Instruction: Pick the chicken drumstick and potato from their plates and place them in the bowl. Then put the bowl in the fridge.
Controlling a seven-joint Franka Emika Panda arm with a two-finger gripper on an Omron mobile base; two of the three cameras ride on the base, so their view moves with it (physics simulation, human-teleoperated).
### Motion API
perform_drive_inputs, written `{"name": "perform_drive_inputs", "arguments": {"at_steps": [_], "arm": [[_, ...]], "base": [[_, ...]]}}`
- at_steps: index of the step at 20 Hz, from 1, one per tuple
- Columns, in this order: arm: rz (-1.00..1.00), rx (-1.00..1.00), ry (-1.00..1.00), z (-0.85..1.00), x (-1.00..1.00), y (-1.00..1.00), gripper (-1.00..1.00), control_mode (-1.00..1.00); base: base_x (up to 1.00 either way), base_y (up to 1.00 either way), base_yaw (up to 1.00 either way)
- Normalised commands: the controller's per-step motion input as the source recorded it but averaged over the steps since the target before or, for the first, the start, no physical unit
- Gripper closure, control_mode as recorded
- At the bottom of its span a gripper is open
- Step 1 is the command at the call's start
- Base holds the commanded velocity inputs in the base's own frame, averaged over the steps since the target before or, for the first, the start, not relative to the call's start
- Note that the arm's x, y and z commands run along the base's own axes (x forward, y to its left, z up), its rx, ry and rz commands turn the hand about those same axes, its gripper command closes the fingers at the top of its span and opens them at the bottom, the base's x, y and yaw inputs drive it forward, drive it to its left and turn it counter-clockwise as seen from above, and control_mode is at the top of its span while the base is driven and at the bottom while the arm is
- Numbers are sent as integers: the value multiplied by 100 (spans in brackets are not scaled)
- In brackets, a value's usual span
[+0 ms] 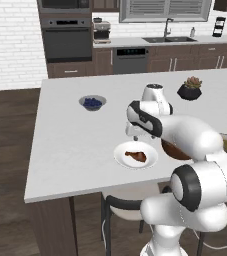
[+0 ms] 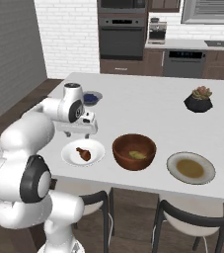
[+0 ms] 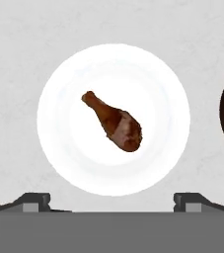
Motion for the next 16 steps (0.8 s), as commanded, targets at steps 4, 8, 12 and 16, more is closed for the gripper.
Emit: {"name": "perform_drive_inputs", "arguments": {"at_steps": [4, 8, 12, 16], "arm": [[32, -15, 1, -28, 18, 4, -100, -100], [35, -15, -4, -56, 13, 0, -100, -100], [28, 5, -7, -56, 2, 0, -100, -100], [15, 2, 1, -33, 5, 0, -100, -100]], "base": [[0, 0, 0], [0, 0, 0], [0, 0, 0], [0, 0, 0]]}}
